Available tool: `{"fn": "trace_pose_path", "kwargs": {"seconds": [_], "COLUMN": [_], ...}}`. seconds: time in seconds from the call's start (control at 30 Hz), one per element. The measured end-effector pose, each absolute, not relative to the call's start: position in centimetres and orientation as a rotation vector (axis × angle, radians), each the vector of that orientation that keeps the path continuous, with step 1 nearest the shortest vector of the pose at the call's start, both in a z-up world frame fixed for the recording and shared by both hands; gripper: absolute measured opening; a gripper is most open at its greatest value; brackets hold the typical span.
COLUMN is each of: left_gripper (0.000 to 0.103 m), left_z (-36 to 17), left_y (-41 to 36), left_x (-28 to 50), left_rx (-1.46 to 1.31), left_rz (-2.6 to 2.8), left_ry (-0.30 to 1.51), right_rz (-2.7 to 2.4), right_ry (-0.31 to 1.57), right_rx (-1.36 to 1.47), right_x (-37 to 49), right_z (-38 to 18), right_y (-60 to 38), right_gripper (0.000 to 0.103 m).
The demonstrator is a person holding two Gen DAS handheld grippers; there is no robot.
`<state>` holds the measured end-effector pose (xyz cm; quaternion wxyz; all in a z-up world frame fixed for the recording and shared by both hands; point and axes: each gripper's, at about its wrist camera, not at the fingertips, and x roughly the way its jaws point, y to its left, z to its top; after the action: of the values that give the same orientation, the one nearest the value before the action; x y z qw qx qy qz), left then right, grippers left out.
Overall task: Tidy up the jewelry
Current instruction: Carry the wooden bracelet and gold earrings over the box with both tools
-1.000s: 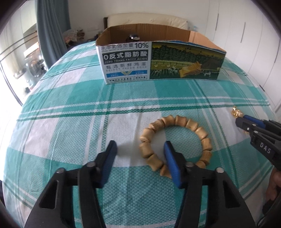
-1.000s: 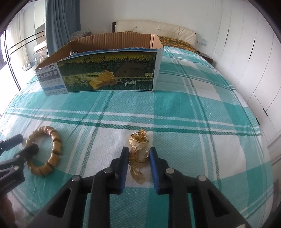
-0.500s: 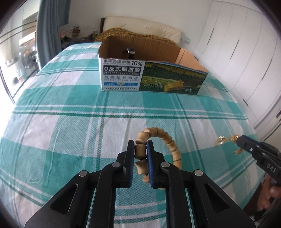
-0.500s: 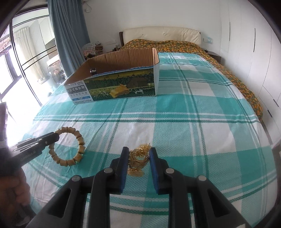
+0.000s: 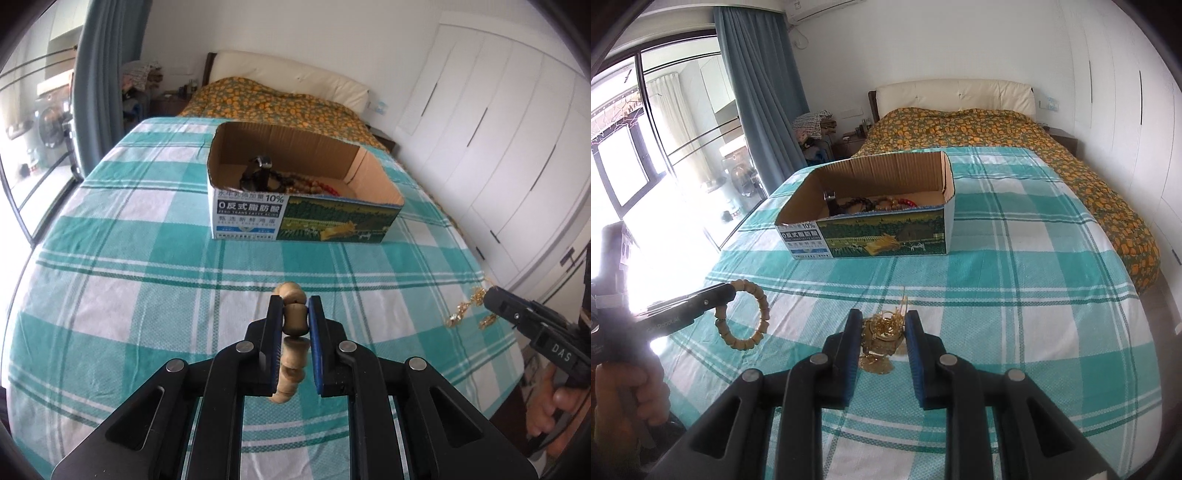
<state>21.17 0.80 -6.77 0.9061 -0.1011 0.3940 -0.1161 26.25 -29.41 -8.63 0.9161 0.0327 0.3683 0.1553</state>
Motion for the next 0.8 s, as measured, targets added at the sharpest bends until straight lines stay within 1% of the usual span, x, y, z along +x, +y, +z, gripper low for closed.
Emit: {"fn": "trace_pose_path", "kwargs": {"seconds": [0.27,0.4,0.63,0.8], "left_gripper": [0.012,0.012,0.012,0.012], "left_z": [-3.5,-1.5,2.0,1.9], "left_y": [1.3,1.6,0.9,-0.3], "left_x": [22.8,24.8,30.4,35.4], "left_rx": [-0.167,-0.157,-0.118,-0.125], "left_rz": [-0.277,-0.304,-0.313,-0.323], "left_ry": [0.771,0.757,0.716,0.735], "right_rz": [0.369,0.397,0.413,0.407], "right_ry": [0.725,0.712,0.704,0.722], "right_rx": [0.046,0.048,0.053,0.035], "right_x": [28.3,30.4,36.9,43.0], "right_z": [-5.6,-3.6,-0.7,-0.4], "right_y": [-28.8,-28.5,-27.6,-26.7], "right_gripper": [0.024,0.024,0.024,0.024]}}
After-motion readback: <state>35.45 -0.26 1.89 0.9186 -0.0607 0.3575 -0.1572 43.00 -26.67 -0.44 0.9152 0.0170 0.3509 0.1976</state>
